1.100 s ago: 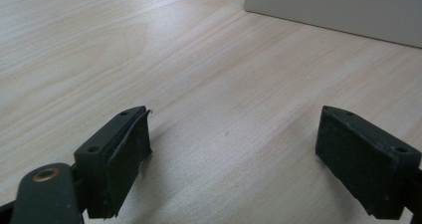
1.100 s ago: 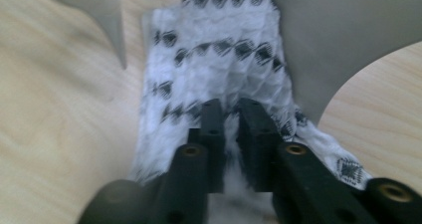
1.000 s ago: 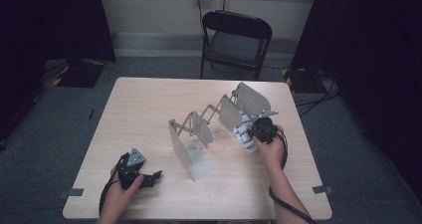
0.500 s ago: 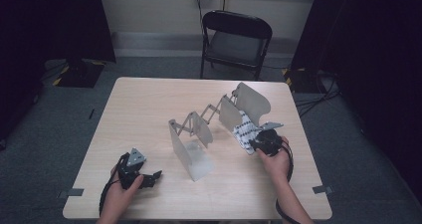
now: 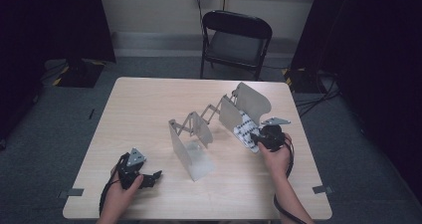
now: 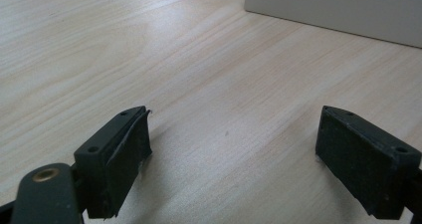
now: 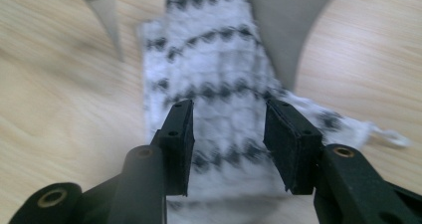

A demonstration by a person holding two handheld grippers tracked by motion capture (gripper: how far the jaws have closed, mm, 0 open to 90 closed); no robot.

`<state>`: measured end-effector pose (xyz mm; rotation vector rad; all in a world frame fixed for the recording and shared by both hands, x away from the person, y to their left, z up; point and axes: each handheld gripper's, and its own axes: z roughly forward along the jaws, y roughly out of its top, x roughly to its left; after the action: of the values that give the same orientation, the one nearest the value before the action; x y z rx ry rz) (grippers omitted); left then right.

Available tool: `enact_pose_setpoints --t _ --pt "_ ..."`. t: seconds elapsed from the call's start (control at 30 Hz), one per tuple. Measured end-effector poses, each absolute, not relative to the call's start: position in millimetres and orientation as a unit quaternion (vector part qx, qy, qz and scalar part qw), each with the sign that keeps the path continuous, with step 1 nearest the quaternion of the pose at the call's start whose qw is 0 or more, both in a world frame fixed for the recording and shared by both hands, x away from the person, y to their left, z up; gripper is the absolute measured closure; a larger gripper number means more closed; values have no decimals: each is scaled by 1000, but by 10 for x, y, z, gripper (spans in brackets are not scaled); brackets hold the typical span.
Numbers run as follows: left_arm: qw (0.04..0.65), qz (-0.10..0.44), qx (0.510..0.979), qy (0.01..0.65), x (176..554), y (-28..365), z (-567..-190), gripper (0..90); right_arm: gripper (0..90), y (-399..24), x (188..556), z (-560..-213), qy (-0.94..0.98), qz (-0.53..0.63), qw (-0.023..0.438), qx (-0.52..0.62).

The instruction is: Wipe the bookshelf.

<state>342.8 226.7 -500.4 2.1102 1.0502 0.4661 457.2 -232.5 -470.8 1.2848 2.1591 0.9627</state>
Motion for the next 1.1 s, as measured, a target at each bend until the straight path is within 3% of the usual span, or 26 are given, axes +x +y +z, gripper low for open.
enact_pose_setpoints --t 0.23,0.3,0.33,0.37,0.4,0.53,1.1 --pt "361 181 819 408 3428 2267 -5004 135 548 -2286 4644 -4836 789 330 207 474" --pt "361 181 819 407 3429 2267 -5004 135 595 -2271 4674 -4824 796 324 209 467" --pt "361 181 819 408 3428 2267 -5004 135 668 -2235 4696 -4796 805 315 208 458" --pt "361 181 819 407 3428 2266 -5005 135 668 -2235 4696 -4796 805 315 208 458" --pt "361 181 819 407 3428 2266 -5005 135 735 -2211 4718 -4775 811 309 206 451" --pt "361 181 819 407 3428 2267 -5004 135 802 -2212 4732 -4758 814 314 198 447" --pt "361 181 819 407 3428 2266 -5005 135 800 -2380 4555 -4723 812 319 193 448"
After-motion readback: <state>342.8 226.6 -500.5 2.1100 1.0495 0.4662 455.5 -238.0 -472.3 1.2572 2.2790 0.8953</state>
